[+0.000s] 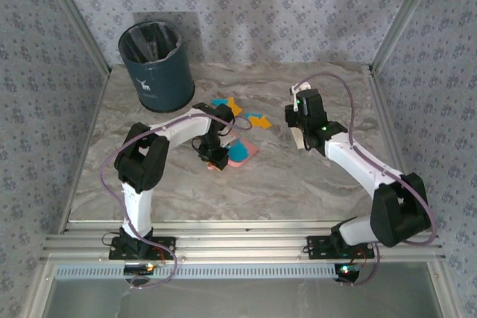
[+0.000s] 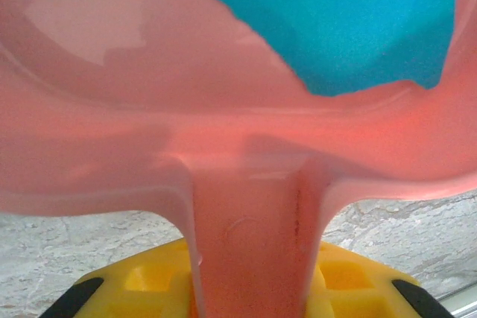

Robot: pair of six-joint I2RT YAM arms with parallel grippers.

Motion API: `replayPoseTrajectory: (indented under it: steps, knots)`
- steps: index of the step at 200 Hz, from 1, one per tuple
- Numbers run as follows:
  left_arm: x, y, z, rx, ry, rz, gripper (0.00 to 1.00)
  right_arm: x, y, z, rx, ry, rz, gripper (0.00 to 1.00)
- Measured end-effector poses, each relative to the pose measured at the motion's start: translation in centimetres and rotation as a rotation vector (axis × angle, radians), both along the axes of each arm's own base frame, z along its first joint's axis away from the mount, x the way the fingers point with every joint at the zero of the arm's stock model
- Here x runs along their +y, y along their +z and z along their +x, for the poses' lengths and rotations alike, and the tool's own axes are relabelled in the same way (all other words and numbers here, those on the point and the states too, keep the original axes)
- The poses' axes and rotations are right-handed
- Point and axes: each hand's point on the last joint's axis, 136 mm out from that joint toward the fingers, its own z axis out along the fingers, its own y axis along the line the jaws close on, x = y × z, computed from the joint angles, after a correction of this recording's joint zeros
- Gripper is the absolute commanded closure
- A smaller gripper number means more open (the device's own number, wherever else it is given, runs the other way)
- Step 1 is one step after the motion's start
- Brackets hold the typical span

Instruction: Sweep away the paper scraps from the table

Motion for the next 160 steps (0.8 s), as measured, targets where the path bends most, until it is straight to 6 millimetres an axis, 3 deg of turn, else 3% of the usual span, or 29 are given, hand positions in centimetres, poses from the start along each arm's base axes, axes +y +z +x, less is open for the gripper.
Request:
replayPoseTrajectory:
  steps: [34, 64, 106, 160]
  knots:
    - [0.2, -0.1, 0.0, 0.002, 0.004, 0.001, 1.00, -1.2, -1.3, 2.8, 0.001, -0.063, -0.050, 1.00]
    - [0.2, -0.1, 0.0, 0.001, 0.005, 0.001, 1.00, -0.6, -1.5, 5.5, -0.014, -0.067, -0.096, 1.00]
    - [0.2, -0.1, 0.1, 0.001, 0.006, 0.001, 1.00, 2.4, -1.6, 8.1, -0.034, 0.009, -0.123, 1.00]
    - [0.2, -0.1, 0.1, 0.002, 0.006, 0.000, 1.00, 7.4, -1.9, 7.5, -0.049, 0.206, -0.109, 1.00]
